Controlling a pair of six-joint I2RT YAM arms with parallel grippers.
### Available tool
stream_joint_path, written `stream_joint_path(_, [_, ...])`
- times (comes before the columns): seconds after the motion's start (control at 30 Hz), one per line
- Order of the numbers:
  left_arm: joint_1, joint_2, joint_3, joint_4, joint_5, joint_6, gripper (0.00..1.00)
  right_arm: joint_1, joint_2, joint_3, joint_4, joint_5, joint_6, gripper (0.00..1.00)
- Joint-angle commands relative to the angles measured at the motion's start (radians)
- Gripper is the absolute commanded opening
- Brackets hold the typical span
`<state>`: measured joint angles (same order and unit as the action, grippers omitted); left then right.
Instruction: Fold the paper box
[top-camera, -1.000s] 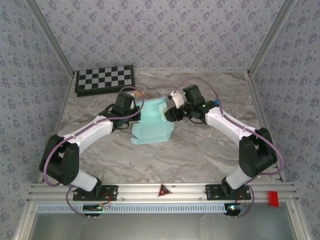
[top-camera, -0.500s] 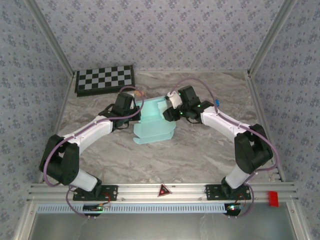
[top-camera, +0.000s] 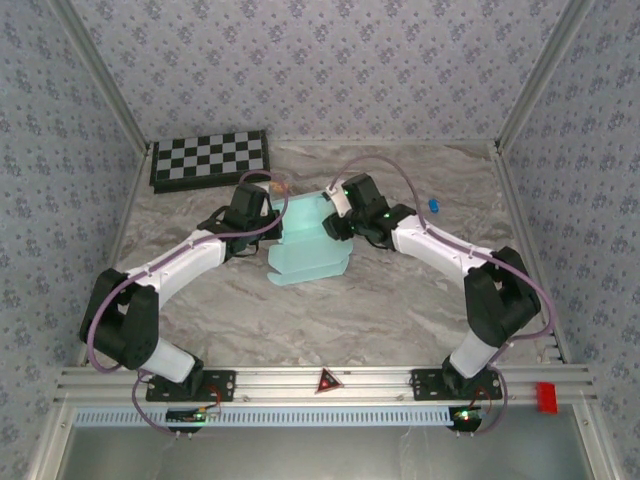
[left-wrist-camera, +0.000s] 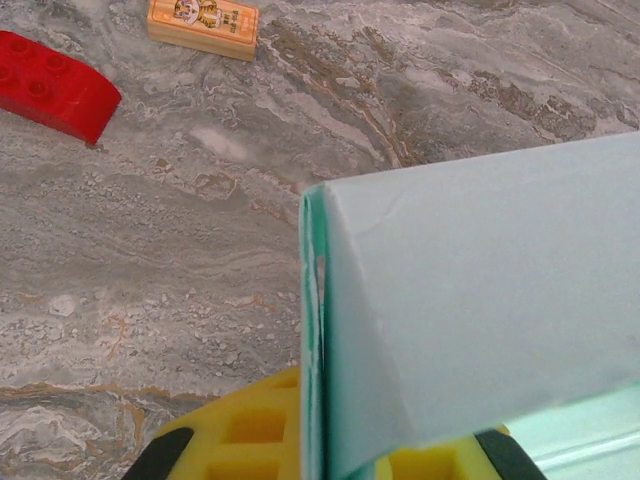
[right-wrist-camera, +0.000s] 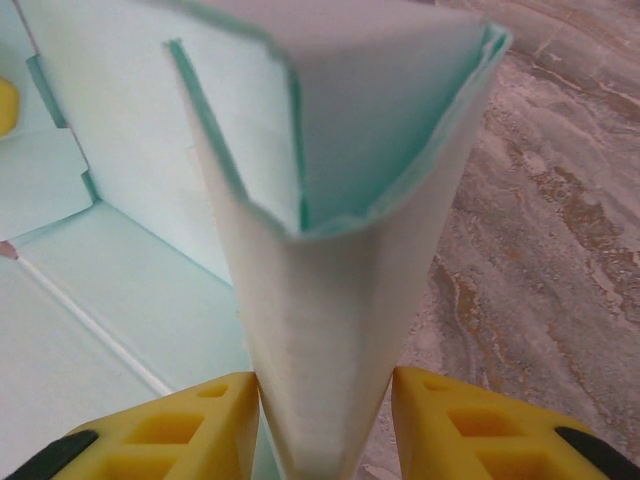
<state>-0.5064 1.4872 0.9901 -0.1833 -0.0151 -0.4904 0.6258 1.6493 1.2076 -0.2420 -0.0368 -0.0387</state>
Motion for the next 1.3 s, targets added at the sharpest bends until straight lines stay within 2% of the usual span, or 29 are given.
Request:
stream_joint_path(0.0, [-0.010,0.005,0.044,-0.005,0.047,-0.012,0.00,0.012,0.019,0.039,0.017,0.078,-0.001,0.39])
stream_joint_path(0.07, [-0.010,0.009,0.044,-0.007,0.044,-0.014,0.00,0.014,0.023,0.045,0.014,0.101,0.006,0.35])
stream_joint_path(0.33, [-0.010,0.021,0.047,-0.007,0.053,-0.019,0.00,0.027,0.046,0.072,-0.003,0.142,0.013,0.35])
stream_joint_path(1.27, [-0.010,0.051,0.077,-0.027,0.056,-0.025,0.00,0.093,0.162,0.200,-0.155,0.428,0.001,0.28])
